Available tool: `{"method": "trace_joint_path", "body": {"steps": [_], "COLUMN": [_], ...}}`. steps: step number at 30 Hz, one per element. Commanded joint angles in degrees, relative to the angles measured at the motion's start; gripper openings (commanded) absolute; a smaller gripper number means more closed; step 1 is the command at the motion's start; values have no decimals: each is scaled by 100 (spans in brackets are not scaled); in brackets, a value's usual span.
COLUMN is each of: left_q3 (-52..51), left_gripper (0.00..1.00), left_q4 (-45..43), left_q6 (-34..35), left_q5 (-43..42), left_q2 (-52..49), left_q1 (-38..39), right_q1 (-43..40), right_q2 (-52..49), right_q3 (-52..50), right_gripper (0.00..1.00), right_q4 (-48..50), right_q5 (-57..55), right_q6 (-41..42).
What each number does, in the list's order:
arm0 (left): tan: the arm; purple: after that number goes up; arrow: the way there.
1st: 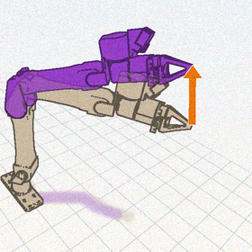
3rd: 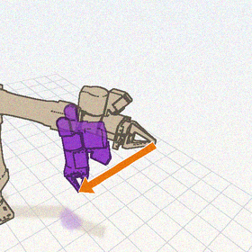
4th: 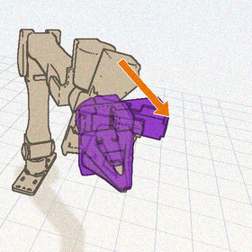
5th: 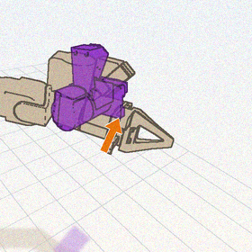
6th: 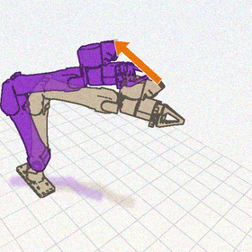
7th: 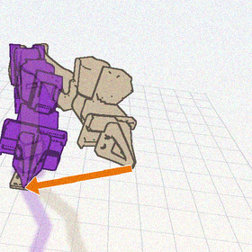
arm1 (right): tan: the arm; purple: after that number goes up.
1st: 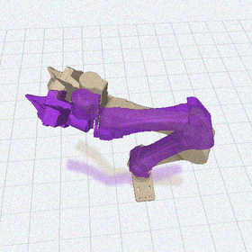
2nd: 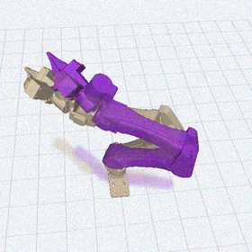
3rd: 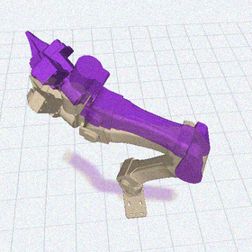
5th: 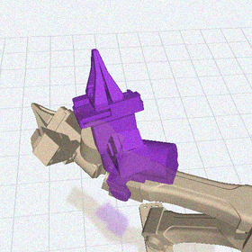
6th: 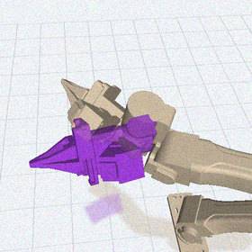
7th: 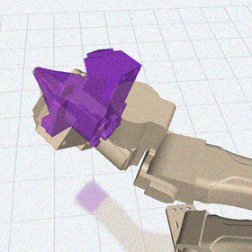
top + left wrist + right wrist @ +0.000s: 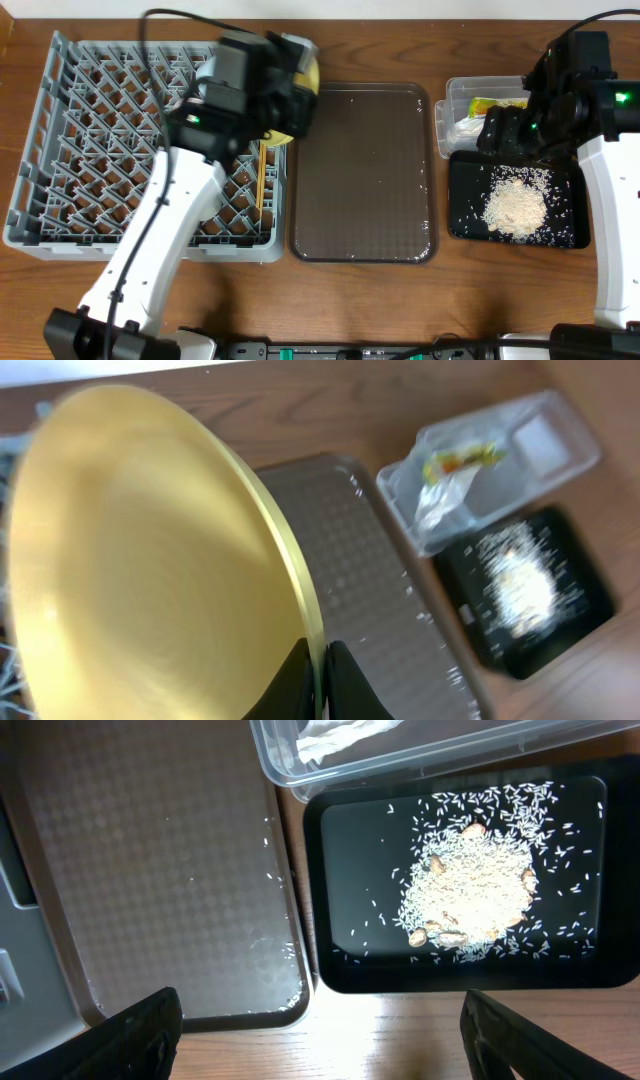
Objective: Sort waste into correct bins and load items into the dishwasher
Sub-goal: 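Lift the yellow plate and stand it upright in the dish rack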
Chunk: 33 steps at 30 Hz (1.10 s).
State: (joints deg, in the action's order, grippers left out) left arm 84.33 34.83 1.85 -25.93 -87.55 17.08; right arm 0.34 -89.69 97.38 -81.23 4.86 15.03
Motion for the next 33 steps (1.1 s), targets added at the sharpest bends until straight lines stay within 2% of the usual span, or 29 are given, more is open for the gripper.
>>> {"method": "trace_joint_path", "body": {"steps": [1,5,11,20,23,29,30,32,33], "left_q3": [22,22,22,22,22,22,22,22,22], "left_gripper": [7,7,7,7,7,8,11,40,50], "left_q4": [-216,-496,-560,-691,-678,-535,-535,-540,-538], "left_q6": [809,1174,1403,1648,1646,1593,1582,1530,1447], "left_q5": [-1775,-2430,-2470,-2771,-2481,-1145,-1058,-1043,-1043], "left_q2": [-74,-203,-481,-1095,-1231,-1309,-1307,-1307,-1307], "left_q1": [-691,-1147,-1473,-1561,-1617,-1788,-1816,-1882,-1910], "right_q1": [44,44,44,44,44,44,44,44,44], "right_q2": [-20,-20,-20,-20,-20,-20,-20,-20,-20], "right_q3": [7,7,7,7,7,7,7,7,7], "right_gripper": [87,87,87,87,87,87,87,87,88], "right_q4": [-17,-22,-24,-22,-22,-22,-20,-2,7], "right_q5": [-57,-57,-55,-57,-55,-57,-57,-55,-55], "right_q6": [-50,-48,-48,-50,-48,-48,-50,-50,-50]}}
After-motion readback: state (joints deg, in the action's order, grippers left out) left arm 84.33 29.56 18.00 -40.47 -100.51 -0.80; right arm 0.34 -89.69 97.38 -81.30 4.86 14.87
